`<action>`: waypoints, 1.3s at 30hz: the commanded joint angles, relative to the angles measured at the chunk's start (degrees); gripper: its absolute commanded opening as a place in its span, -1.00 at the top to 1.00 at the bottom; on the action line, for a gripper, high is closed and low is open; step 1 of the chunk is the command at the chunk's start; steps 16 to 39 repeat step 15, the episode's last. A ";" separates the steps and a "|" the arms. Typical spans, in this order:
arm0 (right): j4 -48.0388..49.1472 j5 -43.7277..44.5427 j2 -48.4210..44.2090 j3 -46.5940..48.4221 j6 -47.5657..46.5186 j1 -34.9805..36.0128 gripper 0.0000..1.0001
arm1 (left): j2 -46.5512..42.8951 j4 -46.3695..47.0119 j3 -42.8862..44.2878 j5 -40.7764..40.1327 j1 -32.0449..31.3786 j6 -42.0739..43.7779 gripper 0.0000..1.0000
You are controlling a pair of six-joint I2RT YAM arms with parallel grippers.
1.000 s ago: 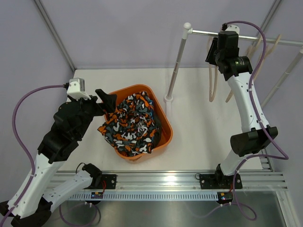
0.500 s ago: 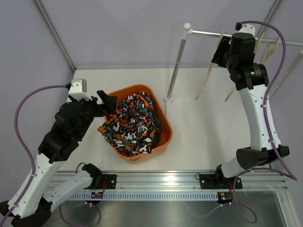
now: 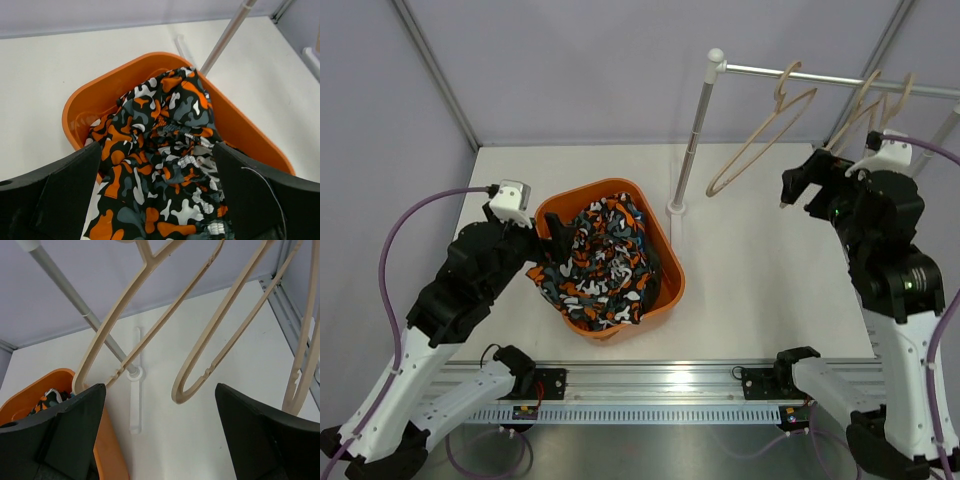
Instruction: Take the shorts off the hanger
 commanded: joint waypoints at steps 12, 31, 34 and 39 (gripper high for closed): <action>2.09 -13.27 -19.37 -19.24 2.69 -0.24 -0.99 | -12.13 5.68 -12.90 0.45 0.07 5.23 -0.98; 3.50 -13.64 -21.13 -20.74 2.87 -0.24 -0.99 | -13.99 5.77 -14.92 0.19 0.07 5.32 -0.98; 3.50 -13.64 -21.13 -20.74 2.87 -0.24 -0.99 | -13.99 5.77 -14.92 0.19 0.07 5.32 -0.98; 3.50 -13.64 -21.13 -20.74 2.87 -0.24 -0.99 | -13.99 5.77 -14.92 0.19 0.07 5.32 -0.98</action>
